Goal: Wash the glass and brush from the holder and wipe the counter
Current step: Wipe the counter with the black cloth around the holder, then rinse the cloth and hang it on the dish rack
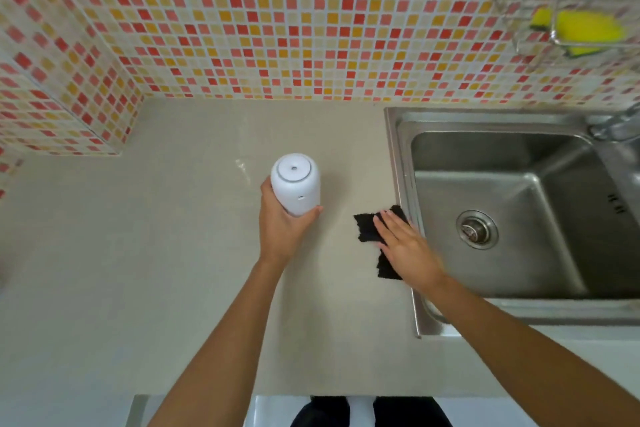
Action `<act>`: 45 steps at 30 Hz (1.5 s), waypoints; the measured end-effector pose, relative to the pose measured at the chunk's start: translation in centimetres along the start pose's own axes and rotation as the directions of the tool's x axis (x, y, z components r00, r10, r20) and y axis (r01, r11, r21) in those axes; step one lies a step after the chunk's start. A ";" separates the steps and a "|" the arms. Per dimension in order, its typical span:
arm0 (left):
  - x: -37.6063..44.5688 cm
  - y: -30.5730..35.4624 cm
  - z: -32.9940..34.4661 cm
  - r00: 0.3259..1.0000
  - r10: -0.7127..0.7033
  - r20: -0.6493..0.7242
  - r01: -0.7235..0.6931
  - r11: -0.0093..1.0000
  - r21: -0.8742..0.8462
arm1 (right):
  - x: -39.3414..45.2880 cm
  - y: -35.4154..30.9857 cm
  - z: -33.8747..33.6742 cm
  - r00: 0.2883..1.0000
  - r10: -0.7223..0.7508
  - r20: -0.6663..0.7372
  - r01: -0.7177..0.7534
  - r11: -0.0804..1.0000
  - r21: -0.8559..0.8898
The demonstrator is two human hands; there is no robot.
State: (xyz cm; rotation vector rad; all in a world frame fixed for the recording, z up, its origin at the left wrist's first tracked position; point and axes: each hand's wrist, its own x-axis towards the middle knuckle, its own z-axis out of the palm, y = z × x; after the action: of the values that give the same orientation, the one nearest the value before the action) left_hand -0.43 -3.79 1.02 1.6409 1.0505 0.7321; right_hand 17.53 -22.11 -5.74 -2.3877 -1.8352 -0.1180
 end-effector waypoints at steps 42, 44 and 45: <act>-11.5 12.7 28.9 0.980 0.051 0.192 -0.092 0.973 0.210 | -7.9 23.4 -14.4 0.868 0.271 0.416 -0.490 0.332 0.806; -11.0 15.8 30.9 0.967 0.059 0.247 -0.104 0.979 0.173 | -8.2 24.6 -16.2 0.885 0.294 0.360 -0.444 0.306 0.842; -10.9 17.3 31.6 0.960 0.083 0.268 -0.131 0.977 0.167 | -8.4 25.3 -17.2 0.896 0.301 0.328 -0.415 0.300 0.859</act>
State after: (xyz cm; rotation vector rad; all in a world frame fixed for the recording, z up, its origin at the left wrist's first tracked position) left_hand 26.66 -28.86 8.14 1.9064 0.8646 0.4826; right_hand 40.10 -39.13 8.77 -1.8157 -0.8307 0.8781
